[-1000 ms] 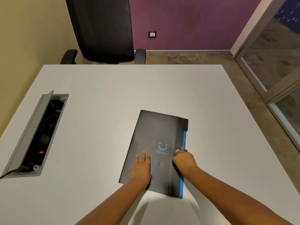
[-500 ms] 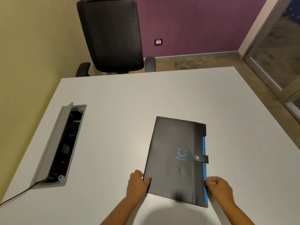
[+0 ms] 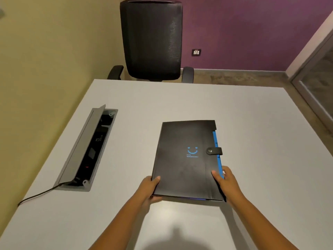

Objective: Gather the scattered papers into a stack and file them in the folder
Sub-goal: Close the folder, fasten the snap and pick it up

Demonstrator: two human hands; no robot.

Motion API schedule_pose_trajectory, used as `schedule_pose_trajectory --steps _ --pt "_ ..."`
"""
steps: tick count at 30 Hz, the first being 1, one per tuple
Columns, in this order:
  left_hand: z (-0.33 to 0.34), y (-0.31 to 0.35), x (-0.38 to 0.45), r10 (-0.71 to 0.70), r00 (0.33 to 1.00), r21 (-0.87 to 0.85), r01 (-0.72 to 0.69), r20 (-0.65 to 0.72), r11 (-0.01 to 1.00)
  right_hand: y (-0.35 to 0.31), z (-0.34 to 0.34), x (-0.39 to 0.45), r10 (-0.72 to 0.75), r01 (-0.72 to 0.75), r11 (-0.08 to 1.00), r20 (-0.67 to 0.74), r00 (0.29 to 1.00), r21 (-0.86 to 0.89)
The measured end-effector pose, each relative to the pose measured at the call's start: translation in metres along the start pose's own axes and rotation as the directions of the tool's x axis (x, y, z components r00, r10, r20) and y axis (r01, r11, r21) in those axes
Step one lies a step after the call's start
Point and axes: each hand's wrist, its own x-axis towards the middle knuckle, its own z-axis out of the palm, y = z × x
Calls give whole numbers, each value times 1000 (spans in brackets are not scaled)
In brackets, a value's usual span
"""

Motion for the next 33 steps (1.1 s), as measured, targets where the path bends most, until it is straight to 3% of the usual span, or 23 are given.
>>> schedule_pose_trajectory --steps 3,7,10,13,16,21,25,29,33 --pt "-42 6 5 89 984 83 -77 -152 994 -27 38 8 -31 29 999 74 997 15" --pt "-84 7 11 19 984 -138 -44 -179 989 -51 87 22 -40 55 993 142 989 -105" --pt "-104 6 16 6 966 -154 -47 -257 987 -58 113 29 -12 51 978 193 981 -201" --pt "-118 4 28 123 901 72 -102 -416 992 -56 126 30 -12 100 949 285 959 -298" --pt "-123 3 38 244 851 239 -145 -465 960 -52 129 28 -26 198 901 407 913 -386" --pt "-118 -5 48 242 811 416 2 -532 909 -50 121 32 51 232 836 490 870 -498" --pt "-96 -12 37 358 774 597 31 -522 801 -54 113 38 36 239 868 536 844 -435" --pt "-58 -22 23 509 756 616 -181 -411 767 -44 102 41 -49 297 836 477 878 -461" --pt "-14 -24 19 544 807 623 -307 -230 719 -30 72 39 -102 309 816 403 909 -489"
